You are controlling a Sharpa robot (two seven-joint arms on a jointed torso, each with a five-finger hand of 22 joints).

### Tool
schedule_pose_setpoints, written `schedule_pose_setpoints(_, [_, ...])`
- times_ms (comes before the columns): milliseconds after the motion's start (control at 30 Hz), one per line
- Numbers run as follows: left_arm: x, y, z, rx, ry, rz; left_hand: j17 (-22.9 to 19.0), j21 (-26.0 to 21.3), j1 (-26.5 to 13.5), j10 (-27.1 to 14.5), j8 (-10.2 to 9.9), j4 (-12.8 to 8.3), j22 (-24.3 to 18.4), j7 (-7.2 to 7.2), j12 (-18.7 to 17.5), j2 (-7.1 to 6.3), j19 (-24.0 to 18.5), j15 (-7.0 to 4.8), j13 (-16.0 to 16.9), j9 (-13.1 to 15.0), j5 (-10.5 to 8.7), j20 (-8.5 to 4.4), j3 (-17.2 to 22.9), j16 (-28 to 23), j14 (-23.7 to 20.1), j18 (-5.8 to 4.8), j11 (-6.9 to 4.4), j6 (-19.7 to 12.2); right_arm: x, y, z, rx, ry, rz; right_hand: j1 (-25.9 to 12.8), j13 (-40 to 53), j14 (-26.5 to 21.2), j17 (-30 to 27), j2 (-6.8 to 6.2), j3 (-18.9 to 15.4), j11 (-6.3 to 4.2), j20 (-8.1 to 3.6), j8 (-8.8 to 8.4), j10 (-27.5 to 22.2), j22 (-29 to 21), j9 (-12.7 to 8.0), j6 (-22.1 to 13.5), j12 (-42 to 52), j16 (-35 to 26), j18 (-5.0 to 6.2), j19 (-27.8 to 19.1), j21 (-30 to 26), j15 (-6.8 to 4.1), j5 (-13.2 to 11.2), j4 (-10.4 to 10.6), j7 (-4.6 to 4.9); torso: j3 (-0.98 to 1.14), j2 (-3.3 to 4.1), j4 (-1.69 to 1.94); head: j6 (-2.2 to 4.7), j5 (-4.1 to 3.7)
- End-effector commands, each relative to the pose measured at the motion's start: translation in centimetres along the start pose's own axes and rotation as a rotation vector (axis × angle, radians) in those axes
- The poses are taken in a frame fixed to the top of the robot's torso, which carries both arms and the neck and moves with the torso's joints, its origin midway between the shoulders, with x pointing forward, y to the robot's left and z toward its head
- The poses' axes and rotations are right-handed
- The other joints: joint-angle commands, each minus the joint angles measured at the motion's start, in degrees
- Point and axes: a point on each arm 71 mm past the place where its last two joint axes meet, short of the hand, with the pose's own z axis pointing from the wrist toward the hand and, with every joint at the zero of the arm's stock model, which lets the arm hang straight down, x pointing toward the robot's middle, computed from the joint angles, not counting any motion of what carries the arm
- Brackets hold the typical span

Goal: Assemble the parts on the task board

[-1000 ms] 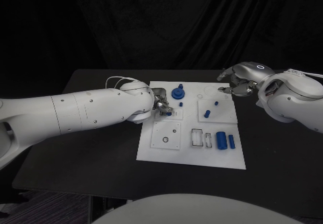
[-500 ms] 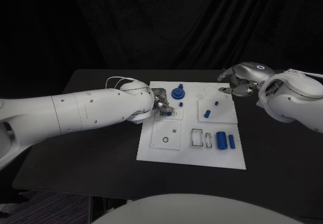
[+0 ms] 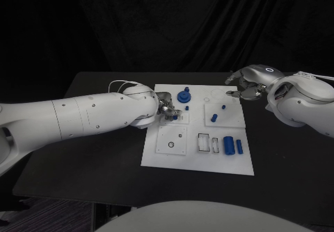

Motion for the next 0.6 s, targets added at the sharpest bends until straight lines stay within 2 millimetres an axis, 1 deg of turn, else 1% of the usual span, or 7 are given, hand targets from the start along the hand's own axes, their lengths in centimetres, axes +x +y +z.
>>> schedule_pose_setpoints(33, [0.22,-0.1,0.03,0.021,0.014,0.0,15.1,-0.33,-0.37,5.88,-0.34,0.1,5.57,0.08,0.2,0.46,-0.16,0.23,15.09,0.15,1.75,0.2,-0.36,0.15,5.75,-0.05,0.24,0.52,0.15,-0.19,-0.06,0.022,0.011,-0.003,0.41,14.26,4.5,11.77,0.26,0.15,0.35,0.13,0.17,5.04,10.04,-0.06,0.36,-0.31,-0.37,0.22,-0.38,-0.4,0.33,0.17,0.0,0.08,0.0,0.01,0.01,0.01,0.02])
schedule_pose_setpoints(133, [0.23,-0.04,0.04,0.021,0.018,0.001,15.1,-0.43,0.05,5.88,-0.35,-0.08,5.56,0.01,0.2,0.64,-0.19,0.18,15.09,0.35,3.5,0.15,-0.49,0.15,5.75,-0.03,0.17,0.6,0.16,-0.19,-0.07,0.022,0.012,-0.003,0.39,14.25,4.46,11.69,0.24,0.15,0.36,0.15,0.15,5.04,10.0,-0.14,0.43,-0.31,-0.45,0.25,-0.45,-0.55,0.34,0.16,0.01,0.1,0.01,0.02,0.0,0.01,0.04])
schedule_pose_setpoints(167, [0.24,-0.01,0.04,0.02,0.021,0.003,15.1,-0.45,0.95,5.88,-0.37,-0.35,5.67,-0.06,0.2,0.65,-0.15,0.12,15.09,0.62,5.88,0.09,-0.38,0.15,5.75,-0.04,0.11,0.61,0.17,-0.2,-0.07,0.023,0.014,-0.003,0.39,14.25,4.46,11.69,0.24,0.15,0.36,0.15,0.15,5.04,10.0,-0.14,0.43,-0.31,-0.45,0.25,-0.45,-0.55,0.34,0.16,0.01,0.1,0.01,0.05,-0.01,0.01,0.06])
schedule_pose_setpoints(200, [0.24,0.01,0.04,0.02,0.022,0.004,15.1,-0.52,1.37,5.88,-0.35,-0.49,5.64,-0.08,0.2,0.61,-0.19,0.1,15.09,0.75,6.95,0.07,-0.28,0.15,5.75,-0.02,0.08,0.63,0.18,-0.2,-0.07,0.023,0.014,-0.003,0.39,14.25,4.46,11.69,0.24,0.15,0.36,0.15,0.15,5.04,10.0,-0.14,0.43,-0.31,-0.45,0.25,-0.45,-0.55,0.34,0.16,0.01,0.1,0.01,0.05,-0.01,0.01,0.08])
schedule_pose_setpoints(267, [0.24,0.06,0.04,0.02,0.025,0.005,15.1,-0.59,3.69,5.88,-0.15,-2.24,5.71,-0.27,0.2,0.03,-0.2,-0.05,15.09,1.31,12.68,-0.07,0.86,0.15,5.75,-0.02,-0.1,0.67,0.19,-0.21,-0.07,0.024,0.015,-0.003,0.39,14.25,4.46,11.69,0.24,0.15,0.36,0.15,0.15,5.04,10.0,-0.14,0.43,-0.31,-0.45,0.25,-0.45,-0.55,0.34,0.16,0.01,0.1,0.0,0.06,-0.01,0.01,0.1])
schedule_pose_setpoints(433, [0.21,0.09,0.03,0.029,0.024,0.004,15.1,-0.73,6.29,5.88,0.66,-4.99,5.84,-0.56,0.2,-1.11,-0.19,-0.28,15.09,2.95,18.7,-0.29,2.73,0.15,5.75,-0.01,-0.37,0.54,0.2,-0.23,-0.08,0.026,0.018,-0.004,0.39,14.19,4.45,11.66,0.24,0.16,0.36,0.15,0.16,4.97,10.01,-0.16,0.45,-0.36,-0.49,0.25,-0.44,-0.52,0.35,0.16,0.01,0.1,0.0,0.08,0.0,0.01,0.11])
schedule_pose_setpoints(600, [0.12,0.04,0.01,0.048,0.013,-0.012,15.1,-0.87,7.84,5.88,1.19,-7.45,5.93,-0.6,0.2,-1.94,-0.21,-0.38,15.09,4.28,20.23,-0.41,5.43,0.15,5.75,0.0,-0.46,0.03,0.23,-0.26,-0.08,0.028,0.021,-0.004,0.4,14.19,4.44,11.65,0.24,0.16,0.37,0.15,0.15,4.97,9.99,-0.18,0.47,-0.36,-0.5,0.26,-0.47,-0.59,0.35,0.16,0.0,0.1,-0.01,0.07,-0.02,0.01,0.13])
